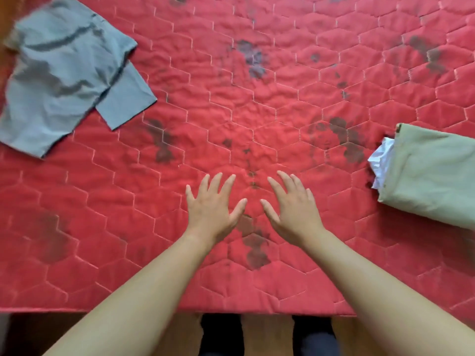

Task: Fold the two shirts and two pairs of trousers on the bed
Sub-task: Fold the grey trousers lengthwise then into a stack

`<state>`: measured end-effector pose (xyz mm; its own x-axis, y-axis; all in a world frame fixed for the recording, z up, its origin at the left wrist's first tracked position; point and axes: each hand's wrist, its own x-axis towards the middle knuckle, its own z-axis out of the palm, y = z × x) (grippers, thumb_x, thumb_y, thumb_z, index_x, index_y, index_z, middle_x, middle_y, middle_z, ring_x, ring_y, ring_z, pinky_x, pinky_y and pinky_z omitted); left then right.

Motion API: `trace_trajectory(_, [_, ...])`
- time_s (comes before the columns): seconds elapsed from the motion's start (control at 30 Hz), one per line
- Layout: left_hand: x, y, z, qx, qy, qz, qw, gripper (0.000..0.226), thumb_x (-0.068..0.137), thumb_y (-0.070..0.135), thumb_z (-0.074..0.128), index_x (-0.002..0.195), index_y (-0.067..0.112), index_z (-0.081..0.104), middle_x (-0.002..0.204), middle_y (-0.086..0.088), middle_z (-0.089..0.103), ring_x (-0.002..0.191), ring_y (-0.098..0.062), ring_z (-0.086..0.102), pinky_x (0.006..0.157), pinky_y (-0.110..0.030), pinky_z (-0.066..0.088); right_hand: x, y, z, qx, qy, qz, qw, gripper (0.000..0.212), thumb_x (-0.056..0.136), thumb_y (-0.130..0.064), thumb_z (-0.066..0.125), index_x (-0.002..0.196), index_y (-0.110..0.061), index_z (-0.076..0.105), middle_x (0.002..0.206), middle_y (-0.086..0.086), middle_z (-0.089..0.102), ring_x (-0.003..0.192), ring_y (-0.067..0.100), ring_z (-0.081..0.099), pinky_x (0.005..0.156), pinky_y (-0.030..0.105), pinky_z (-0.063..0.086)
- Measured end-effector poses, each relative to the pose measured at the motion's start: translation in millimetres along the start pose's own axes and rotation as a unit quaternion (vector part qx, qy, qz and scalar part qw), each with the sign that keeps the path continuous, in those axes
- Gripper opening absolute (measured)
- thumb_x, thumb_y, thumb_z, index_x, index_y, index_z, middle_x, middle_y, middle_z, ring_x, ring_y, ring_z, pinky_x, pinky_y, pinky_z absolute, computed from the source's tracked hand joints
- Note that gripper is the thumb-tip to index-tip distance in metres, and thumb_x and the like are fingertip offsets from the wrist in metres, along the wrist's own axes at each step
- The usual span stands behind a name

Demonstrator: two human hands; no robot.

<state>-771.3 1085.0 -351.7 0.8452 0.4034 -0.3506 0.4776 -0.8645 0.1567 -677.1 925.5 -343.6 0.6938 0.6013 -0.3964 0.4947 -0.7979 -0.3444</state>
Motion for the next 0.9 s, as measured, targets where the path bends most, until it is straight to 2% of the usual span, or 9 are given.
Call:
trace_trajectory(0.2, [-21, -142, -33, -0.018, 0.041, -0.037, 0.998, 0.066, 0.086, 0.063, 0.022, 0.144, 0.032, 0.026, 0.15, 0.002, 0.031, 0.14, -0.021, 0.022, 0.11, -0.056, 0.015, 38, -145, 36, 0.012, -0.012, -0.049, 0.999, 0.06, 0.092, -0.054, 0.031, 0.146, -0.026, 0.025, 0.156, 0.0, 0.015, 0.144, 0.022, 0.009, 0.113, 0.05, 0.019])
trace_trajectory(0.3, [-11, -201, -39, -0.038, 0.071, -0.063, 0.995, 0.061, 0.089, 0.057, 0.034, 0.142, 0.028, 0.034, 0.146, 0.0, 0.038, 0.137, -0.02, 0.03, 0.109, -0.054, 0.021, 76, -194, 48, 0.02, -0.002, -0.081, 0.997, 0.059, 0.092, -0.053, 0.033, 0.144, -0.025, 0.03, 0.154, 0.002, 0.02, 0.142, 0.023, 0.014, 0.112, 0.05, 0.023])
trace_trajectory(0.43, [12, -271, -45, -0.041, 0.099, -0.104, 0.989, 0.058, 0.088, 0.054, 0.039, 0.138, 0.025, 0.04, 0.139, 0.0, 0.045, 0.13, -0.019, 0.038, 0.107, -0.051, 0.028, 128, -252, 64, 0.01, 0.008, -0.122, 0.992, 0.057, 0.092, -0.051, 0.038, 0.141, -0.021, 0.037, 0.151, 0.005, 0.027, 0.14, 0.023, 0.021, 0.108, 0.048, 0.029])
trace_trajectory(0.7, [92, -409, -58, -0.057, 0.128, -0.13, 0.982, 0.06, 0.087, 0.056, 0.035, 0.138, 0.025, 0.039, 0.138, 0.001, 0.045, 0.129, -0.018, 0.038, 0.106, -0.052, 0.028, 250, -372, 98, -0.001, 0.013, -0.136, 0.991, 0.054, 0.091, -0.049, 0.043, 0.135, -0.019, 0.041, 0.147, 0.008, 0.032, 0.136, 0.027, 0.027, 0.104, 0.048, 0.034])
trace_trajectory(0.8, [136, -466, -60, -0.05, 0.134, -0.117, 0.983, 0.061, 0.086, 0.057, 0.036, 0.137, 0.023, 0.04, 0.136, 0.0, 0.046, 0.126, -0.02, 0.04, 0.104, -0.049, 0.031, 298, -407, 119, -0.002, 0.031, -0.115, 0.993, 0.053, 0.09, -0.049, 0.044, 0.134, -0.019, 0.043, 0.144, 0.009, 0.035, 0.133, 0.027, 0.029, 0.1, 0.049, 0.037])
trace_trajectory(0.9, [180, -527, -55, -0.035, 0.126, -0.107, 0.986, 0.061, 0.086, 0.056, 0.041, 0.137, 0.023, 0.039, 0.136, -0.001, 0.045, 0.125, -0.022, 0.04, 0.101, -0.048, 0.032, 344, -437, 152, -0.023, 0.02, -0.08, 0.996, 0.054, 0.09, -0.05, 0.043, 0.137, -0.023, 0.038, 0.147, 0.008, 0.028, 0.134, 0.027, 0.026, 0.1, 0.049, 0.037])
